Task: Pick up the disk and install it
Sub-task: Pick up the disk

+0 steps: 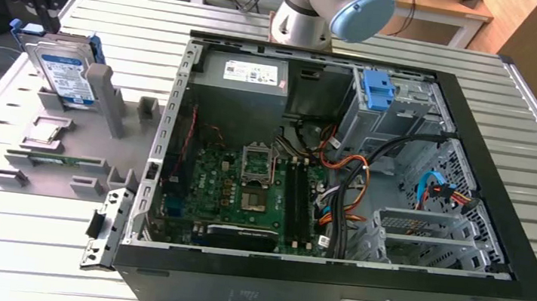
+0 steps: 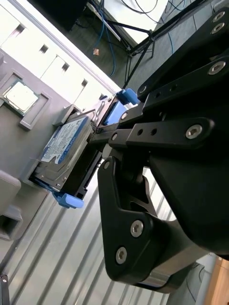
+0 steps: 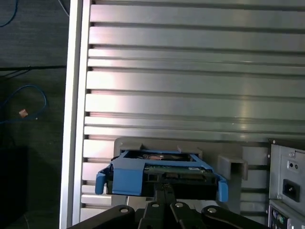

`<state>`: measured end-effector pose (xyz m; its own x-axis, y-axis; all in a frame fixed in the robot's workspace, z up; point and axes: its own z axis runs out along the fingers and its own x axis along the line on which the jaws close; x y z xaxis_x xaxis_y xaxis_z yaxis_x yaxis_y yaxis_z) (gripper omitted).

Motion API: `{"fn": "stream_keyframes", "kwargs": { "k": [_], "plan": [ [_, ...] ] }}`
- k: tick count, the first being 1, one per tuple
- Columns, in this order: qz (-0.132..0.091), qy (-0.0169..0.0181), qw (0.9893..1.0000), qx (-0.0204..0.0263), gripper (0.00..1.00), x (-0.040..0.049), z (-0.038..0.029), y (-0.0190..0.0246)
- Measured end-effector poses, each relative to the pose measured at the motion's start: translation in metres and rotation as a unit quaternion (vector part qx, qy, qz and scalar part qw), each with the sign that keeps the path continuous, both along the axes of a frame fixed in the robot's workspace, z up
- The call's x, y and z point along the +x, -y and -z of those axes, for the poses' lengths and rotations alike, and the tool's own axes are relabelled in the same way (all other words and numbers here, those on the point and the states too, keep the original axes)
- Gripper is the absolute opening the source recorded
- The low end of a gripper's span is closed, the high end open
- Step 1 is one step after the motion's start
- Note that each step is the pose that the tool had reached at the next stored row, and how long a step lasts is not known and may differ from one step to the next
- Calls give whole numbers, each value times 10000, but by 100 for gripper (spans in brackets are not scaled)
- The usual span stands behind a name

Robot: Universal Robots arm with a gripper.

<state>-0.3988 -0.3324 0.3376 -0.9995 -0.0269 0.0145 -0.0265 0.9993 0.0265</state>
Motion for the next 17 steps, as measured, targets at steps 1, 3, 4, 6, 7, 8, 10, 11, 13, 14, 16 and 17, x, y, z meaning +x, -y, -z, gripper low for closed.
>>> {"fn": "stream_keyframes", "kwargs": {
  "k": [1, 3, 4, 6, 7, 8, 10, 11, 13, 14, 16, 17],
  "plan": [
    [-62, 0, 10000, 0, 11, 0, 0, 0],
    [-119, 0, 9999, 0, 11, 0, 0, 0],
    [-119, 0, 9999, 0, 11, 0, 0, 0],
    [-120, 0, 9999, 0, 11, 0, 0, 0],
    [-120, 0, 9999, 0, 11, 0, 0, 0],
    [-120, 0, 9999, 0, 11, 0, 0, 0],
    [-141, 0, 9999, 0, 11, 0, 0, 0],
    [-153, 0, 9999, 0, 11, 0, 0, 0],
    [-167, 0, 9999, 0, 11, 0, 1, 0],
    [-170, 0, 9999, 0, 11, 0, 0, 0],
    [-174, 0, 9998, 0, 11, 0, 0, 0],
    [-176, 0, 9998, 0, 11, 0, 0, 0]
  ]
}}
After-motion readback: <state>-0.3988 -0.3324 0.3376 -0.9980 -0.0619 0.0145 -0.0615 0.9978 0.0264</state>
